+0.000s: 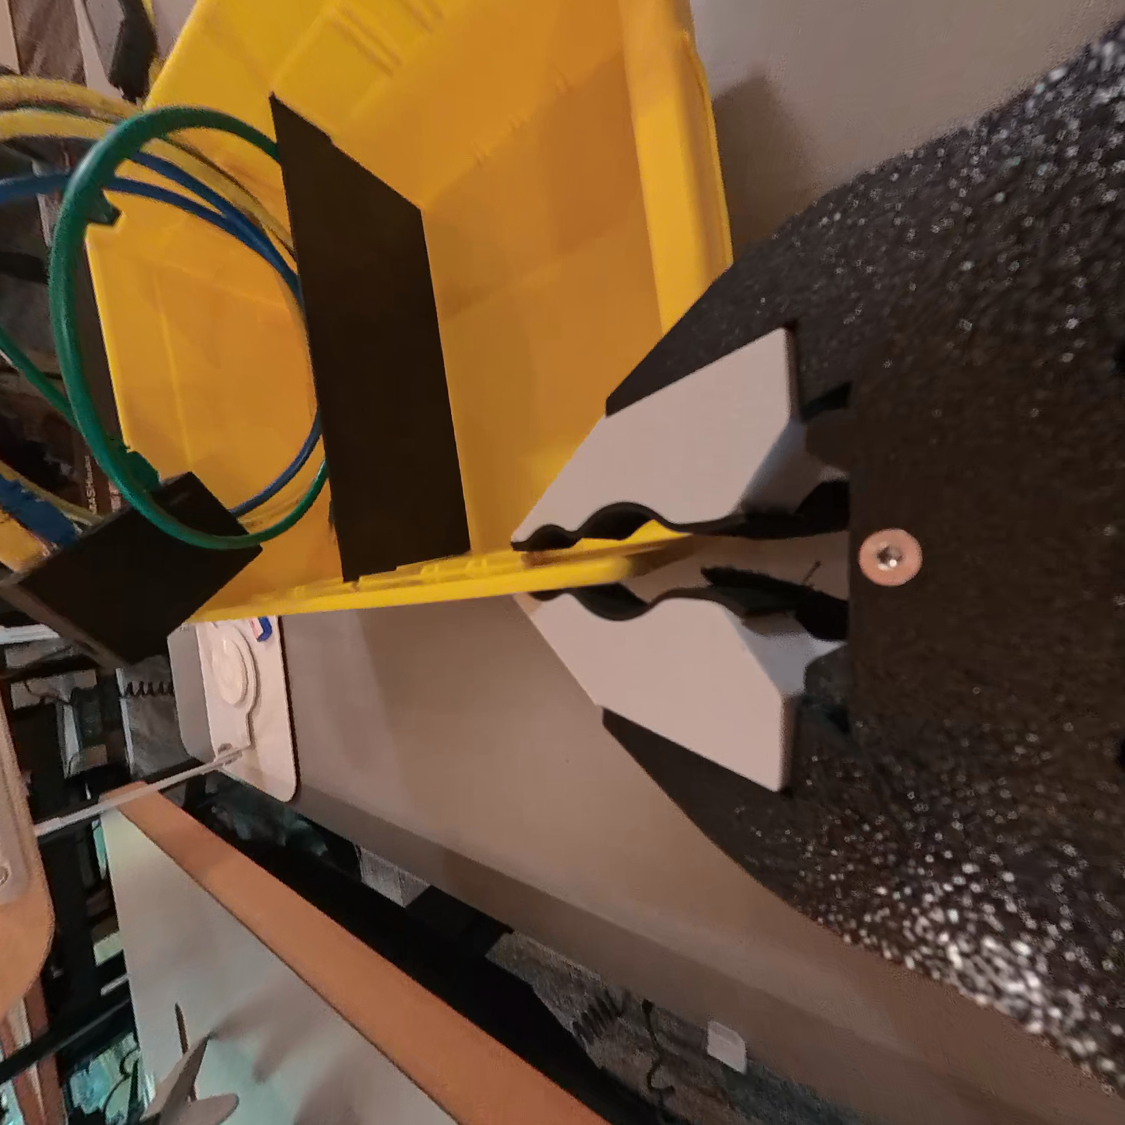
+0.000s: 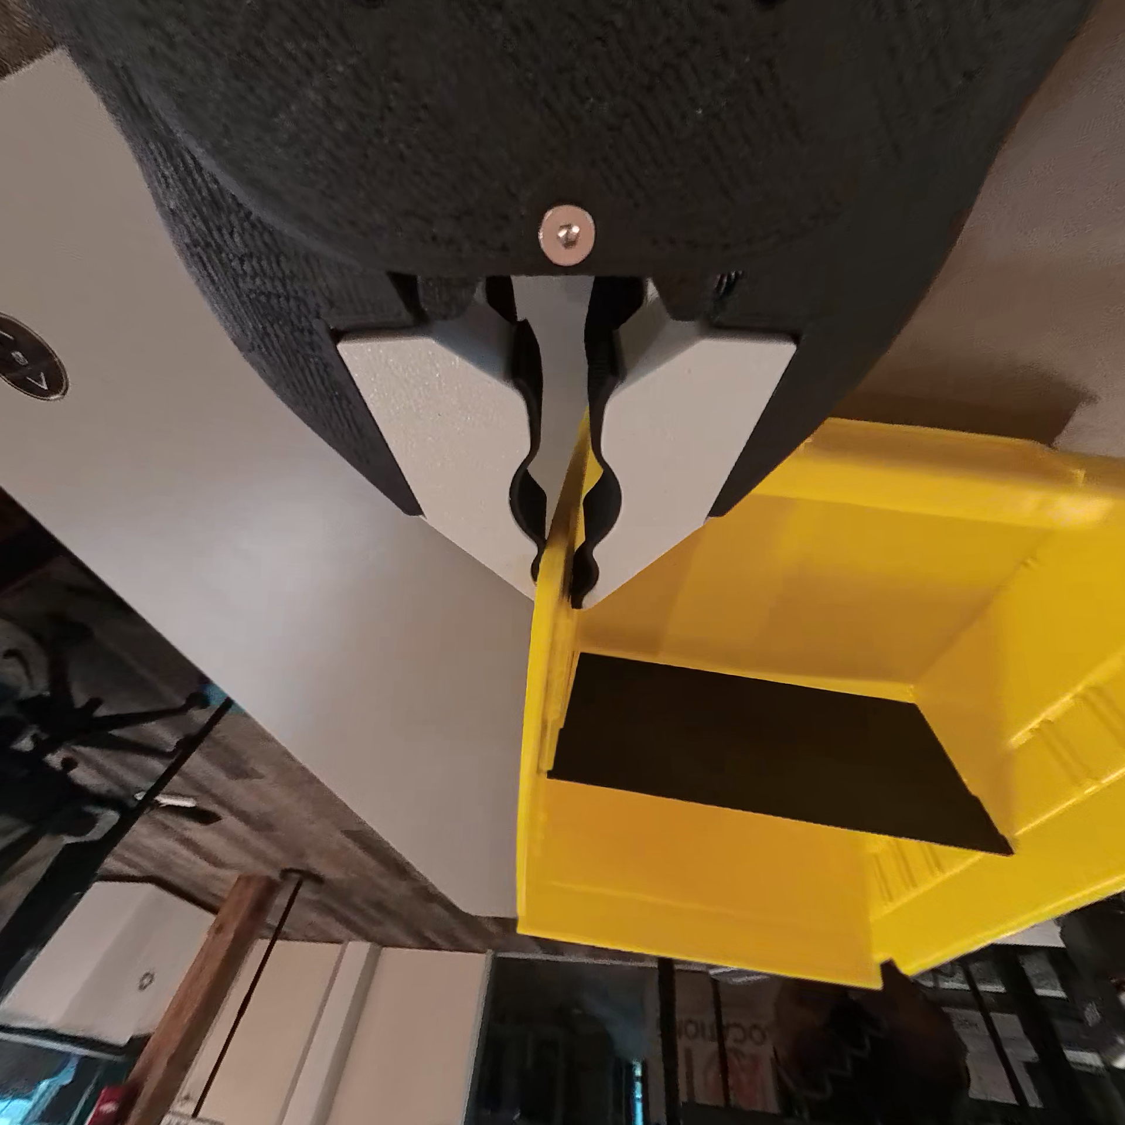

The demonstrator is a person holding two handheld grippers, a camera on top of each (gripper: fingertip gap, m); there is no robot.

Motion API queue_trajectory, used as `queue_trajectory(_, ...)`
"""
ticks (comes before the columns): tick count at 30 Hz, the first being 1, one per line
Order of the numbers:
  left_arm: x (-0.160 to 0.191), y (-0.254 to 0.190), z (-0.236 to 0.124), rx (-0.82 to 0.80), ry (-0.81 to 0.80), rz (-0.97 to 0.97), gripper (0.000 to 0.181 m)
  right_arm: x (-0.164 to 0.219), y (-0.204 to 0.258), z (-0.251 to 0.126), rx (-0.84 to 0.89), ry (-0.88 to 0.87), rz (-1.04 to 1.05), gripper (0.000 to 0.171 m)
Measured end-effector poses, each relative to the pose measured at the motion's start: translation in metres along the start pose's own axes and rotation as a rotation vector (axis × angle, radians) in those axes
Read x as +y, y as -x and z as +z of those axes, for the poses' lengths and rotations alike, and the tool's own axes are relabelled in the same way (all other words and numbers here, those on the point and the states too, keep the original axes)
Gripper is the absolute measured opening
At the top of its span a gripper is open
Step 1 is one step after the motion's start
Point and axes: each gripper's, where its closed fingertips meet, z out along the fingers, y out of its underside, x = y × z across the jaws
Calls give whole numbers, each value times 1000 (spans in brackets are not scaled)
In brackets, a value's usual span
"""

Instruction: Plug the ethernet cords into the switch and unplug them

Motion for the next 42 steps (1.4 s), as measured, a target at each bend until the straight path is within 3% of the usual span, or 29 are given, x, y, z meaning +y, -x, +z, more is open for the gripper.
queue_trajectory(11,4,37,1,-80,44,-5,10,9,-42,-12,-43,20,60,3)
queue_trajectory(12,5,40,1,-67,46,-18,10,9,-43,-14,-46,14,57,7)
queue_trajectory(15,4,41,0,-7,52,19,11,-8,-55,-26,-1,-62,83,49)
queue_trajectory(16,-1,47,-2,-31,43,53,24,-20,-58,-33,13,-110,92,56)
queue_trajectory(18,-25,56,-9,-76,-43,144,69,-54,-55,-52,17,-229,99,58)
queue_trajectory(19,-41,56,-11,-68,-89,202,80,-74,-48,-61,0,-296,94,59)
queue_trajectory(23,-100,35,1,73,-133,590,80,-139,15,-89,-174,-485,36,58)
queue_trajectory(27,-136,16,46,232,-116,973,79,-164,95,-100,-390,-559,-20,56)
queue_trajectory(32,-144,14,115,480,55,1057,85,-147,173,-98,-561,-497,-83,54)
queue_trajectory(37,-123,28,165,555,284,1181,86,-118,212,-93,-639,-396,-141,54)
queue_trajectory(40,-113,25,174,620,341,1208,77,-106,218,-89,-631,-353,-161,53)
queue_trajectory(42,-108,20,174,659,342,1229,60,-100,220,-86,-631,-330,-149,53)
